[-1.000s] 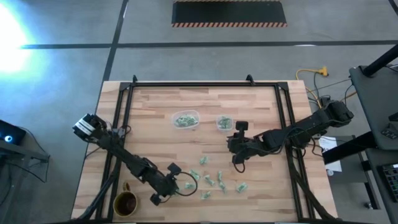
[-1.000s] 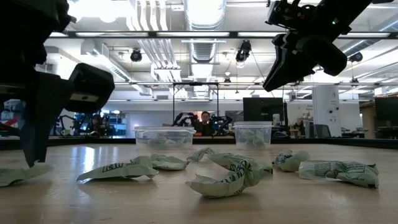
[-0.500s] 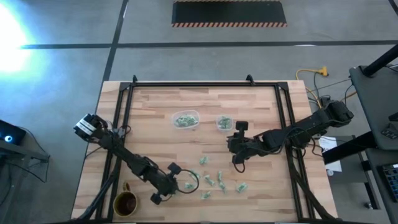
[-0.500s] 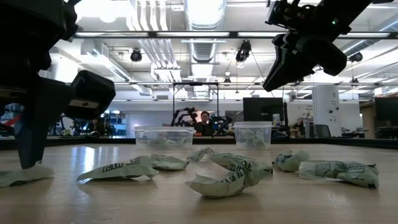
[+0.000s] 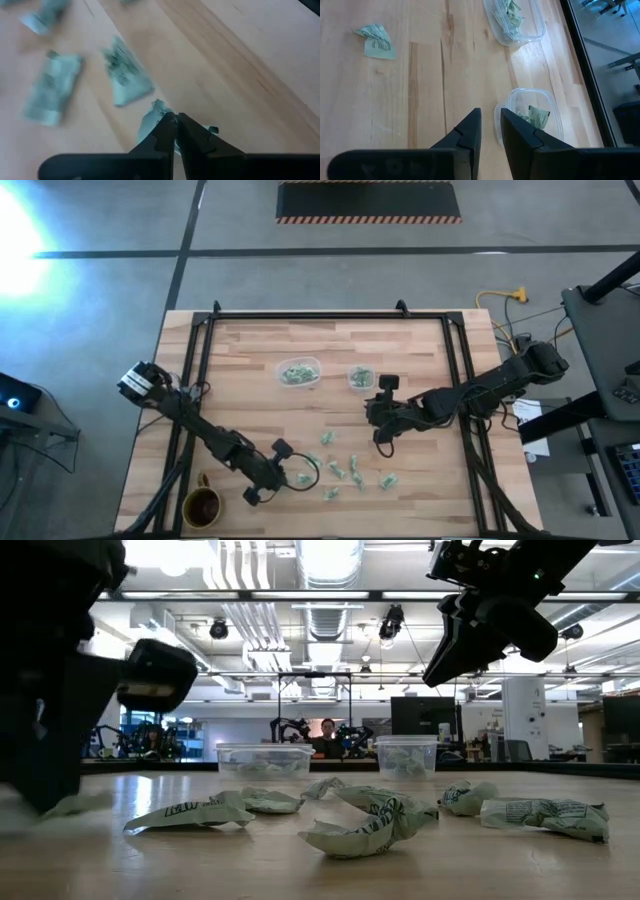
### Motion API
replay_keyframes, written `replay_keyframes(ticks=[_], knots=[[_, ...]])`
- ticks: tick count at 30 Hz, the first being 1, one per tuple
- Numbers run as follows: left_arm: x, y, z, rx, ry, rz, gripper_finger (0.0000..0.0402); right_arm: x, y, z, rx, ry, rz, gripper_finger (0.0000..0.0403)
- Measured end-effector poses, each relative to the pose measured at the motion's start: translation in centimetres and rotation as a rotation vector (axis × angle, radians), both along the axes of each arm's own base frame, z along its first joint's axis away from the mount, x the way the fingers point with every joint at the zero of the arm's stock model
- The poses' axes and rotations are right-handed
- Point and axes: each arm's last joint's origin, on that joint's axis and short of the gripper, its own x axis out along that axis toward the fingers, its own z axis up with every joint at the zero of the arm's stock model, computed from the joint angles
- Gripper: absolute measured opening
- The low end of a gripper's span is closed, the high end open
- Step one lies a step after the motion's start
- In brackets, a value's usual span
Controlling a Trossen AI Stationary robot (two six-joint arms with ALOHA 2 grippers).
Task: Pick and place Stevia / Truvia into bins
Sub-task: Put the stevia packet into the transparent oval container
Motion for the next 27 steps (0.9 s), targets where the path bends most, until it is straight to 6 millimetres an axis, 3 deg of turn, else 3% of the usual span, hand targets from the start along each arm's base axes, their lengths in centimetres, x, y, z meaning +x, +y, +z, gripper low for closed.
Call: replay_keyframes(ticks=[7, 14, 20, 27], knots=[[-0.1, 0.6, 2.7, 0.106, -0.172, 0.034, 0.0001, 0.0, 0.0, 0.0, -0.002, 0.000, 0.002, 0.0059], [-0.3, 2.6, 5.5, 0.420, -0.367, 0.189, 0.0001, 0.0, 0.0, 0.0, -0.001, 0.000, 0.001, 0.0063], [0.2, 6.7, 7.6, 0.545, -0.380, 0.309, 0.0001, 0.0, 0.0, 0.0, -0.001, 0.000, 0.002, 0.0059], [0.7, 14.0, 8.7, 0.577, -0.353, 0.577, 0.0001, 0.0, 0.0, 0.0, -0.002, 0.001, 0.002, 0.0063]])
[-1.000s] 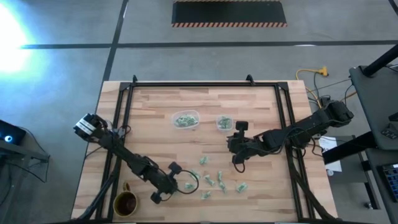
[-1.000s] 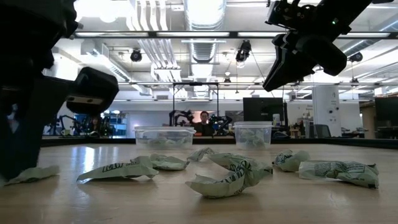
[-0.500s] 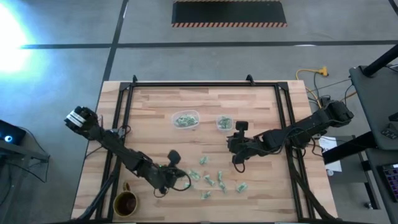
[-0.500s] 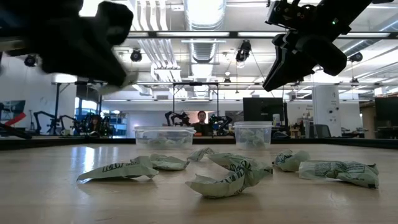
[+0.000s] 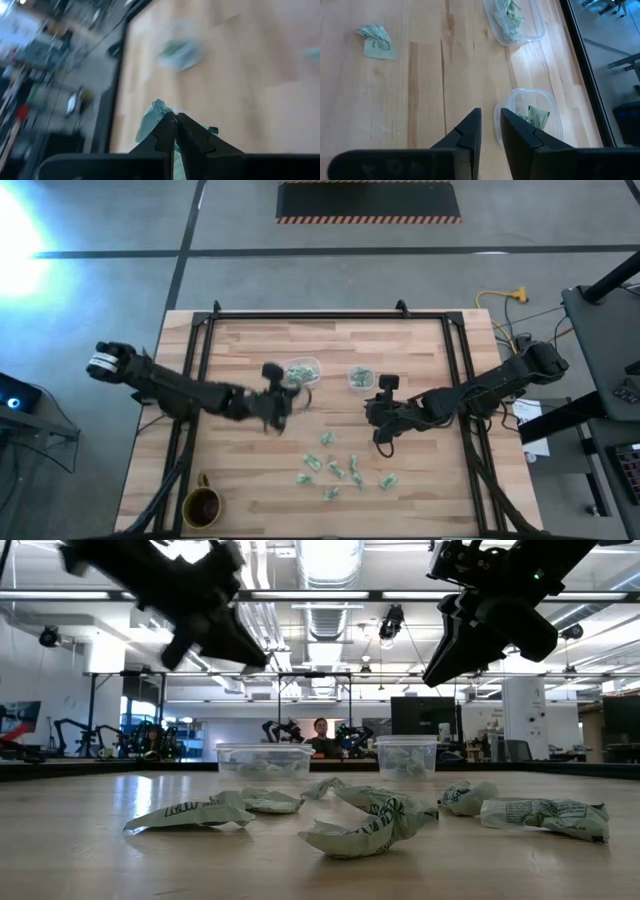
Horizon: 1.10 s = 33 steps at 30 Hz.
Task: Pick and place Stevia / Truvia into bins
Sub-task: Put the stevia packet into the transparent oval container
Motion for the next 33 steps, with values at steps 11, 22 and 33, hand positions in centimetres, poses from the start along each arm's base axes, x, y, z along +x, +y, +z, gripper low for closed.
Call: replay_keyframes(ticks=[11, 22, 33], knots=[[0.1, 9.6, 0.0, -0.232, -0.068, 0.091, 0.0001, -0.1, 0.0, -0.1, -0.004, 0.006, 0.003, 0.0061], [1.1, 11.6, -3.4, -0.336, 0.021, 0.132, 0.0001, -0.1, 0.0, -0.1, -0.007, 0.009, 0.005, 0.0059], [1.9, 11.8, -4.2, -0.343, 0.054, 0.134, 0.0018, -0.1, 0.0, -0.2, -0.005, 0.009, 0.003, 0.0062]])
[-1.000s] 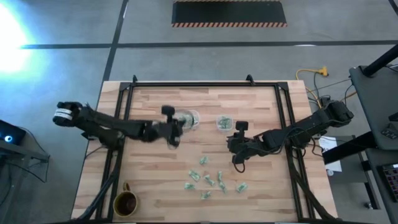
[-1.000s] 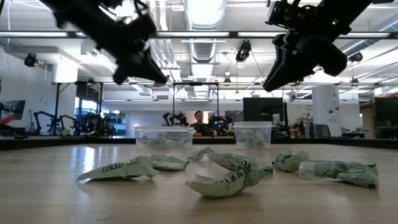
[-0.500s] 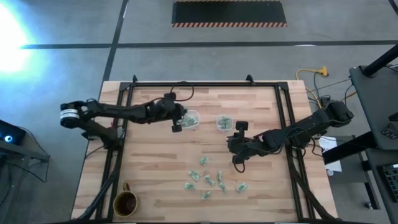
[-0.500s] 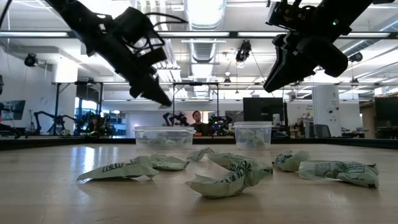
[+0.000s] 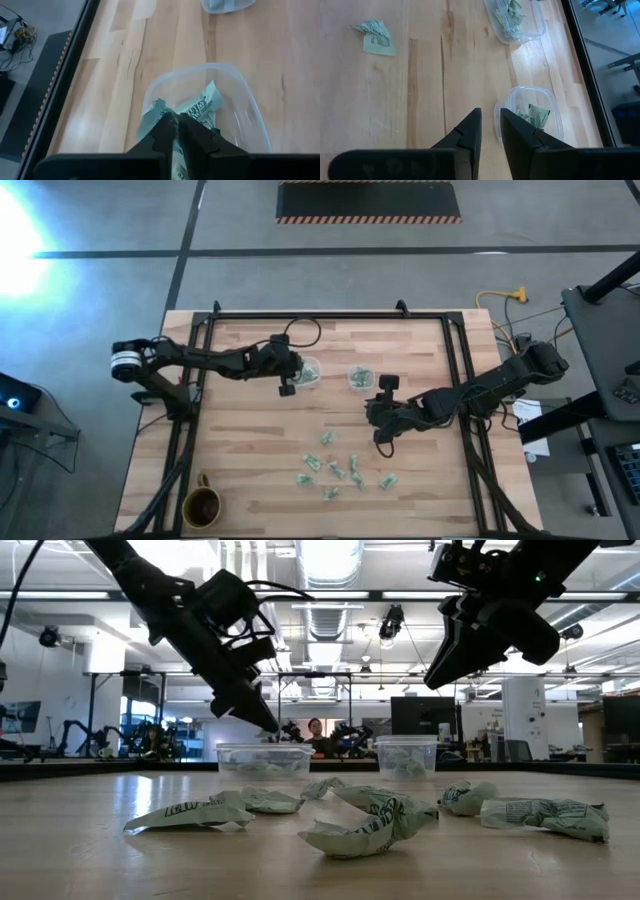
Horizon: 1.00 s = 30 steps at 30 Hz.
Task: Pick and place Stevia / Truvia into bins
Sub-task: Put the stevia packet into the transparent oval container, then put the stevia packet into the transparent square container
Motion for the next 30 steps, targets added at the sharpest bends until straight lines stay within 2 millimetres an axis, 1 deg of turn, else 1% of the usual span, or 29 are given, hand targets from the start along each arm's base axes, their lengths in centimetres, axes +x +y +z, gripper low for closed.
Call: replay_keyframes(ticks=[7, 10, 12, 15, 20, 24, 27, 30], knots=[[0.1, 0.0, 0.2, -0.001, -0.006, 0.001, 0.0090, -0.1, 0.0, -0.3, 0.000, 0.006, -0.003, 0.0061], [0.1, 0.0, 0.2, -0.001, -0.005, 0.001, 0.0111, -0.2, -0.1, -0.4, 0.016, 0.003, -0.013, 0.0063], [0.1, -0.1, 0.1, -0.003, -0.002, -0.001, 0.0121, -0.2, 0.1, -0.5, 0.067, 0.013, 0.012, 0.0063], [0.1, -0.3, 0.1, -0.019, -0.007, 0.004, 0.0125, 0.1, 0.6, -0.6, 0.198, 0.007, 0.101, 0.0063], [0.2, -0.7, 0.1, -0.022, -0.006, -0.008, 0.0125, 0.8, 1.6, -0.7, 0.402, -0.066, 0.320, 0.0067], [0.3, -1.2, 0.2, -0.022, -0.009, -0.024, 0.0125, 0.9, 2.1, -1.7, 0.475, -0.052, 0.439, 0.0072], [0.1, -1.6, 0.3, -0.028, 0.008, -0.036, 0.0125, 1.1, 2.3, -2.8, 0.510, -0.034, 0.477, 0.0076], [-0.3, -2.2, 0.8, -0.043, 0.021, -0.040, 0.0125, 1.4, 2.5, -3.9, 0.522, 0.002, 0.482, 0.0080]])
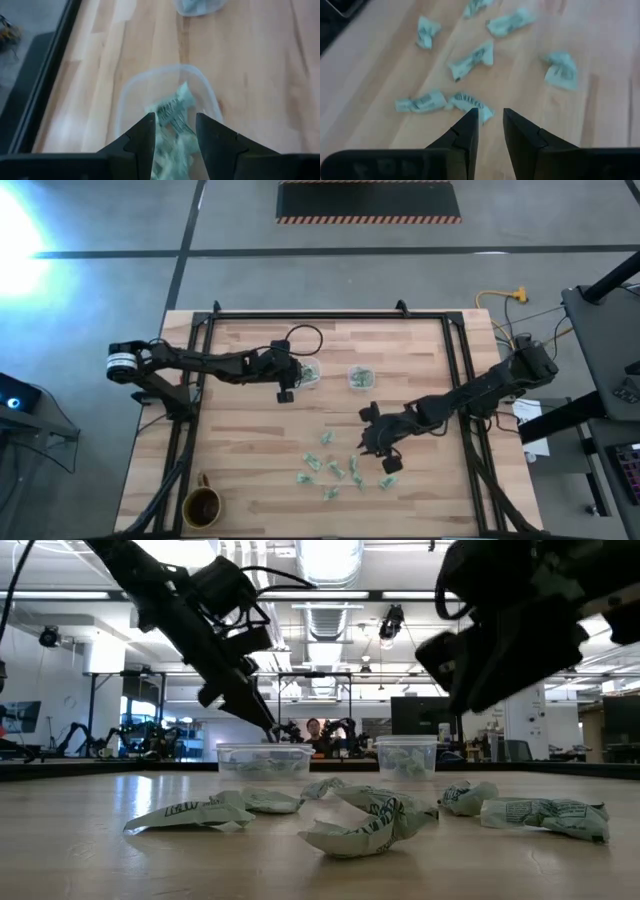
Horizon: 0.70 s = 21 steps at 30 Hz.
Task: Pick and place Stevia / Truvia into bins
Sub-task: Put the stevia packet into the transparent square container
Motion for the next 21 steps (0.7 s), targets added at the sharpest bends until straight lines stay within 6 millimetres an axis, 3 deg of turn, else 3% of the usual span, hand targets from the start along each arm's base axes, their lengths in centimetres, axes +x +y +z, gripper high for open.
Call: replay_keyframes(ticks=[11, 16, 21], knots=[[-1.9, -3.1, 3.6, -0.013, -0.105, -0.082, 0.0125, -0.1, 0.9, -0.9, 0.056, 0.069, -0.039, 0.0086], [-2.3, -4.2, 4.4, -0.011, -0.138, -0.123, 0.0125, -0.1, 1.6, -0.9, 0.016, 0.021, -0.038, 0.0086], [-2.3, -4.7, 4.6, -0.010, -0.144, -0.140, 0.0125, 0.5, 2.0, -2.1, -0.010, -0.012, -0.021, 0.0095]])
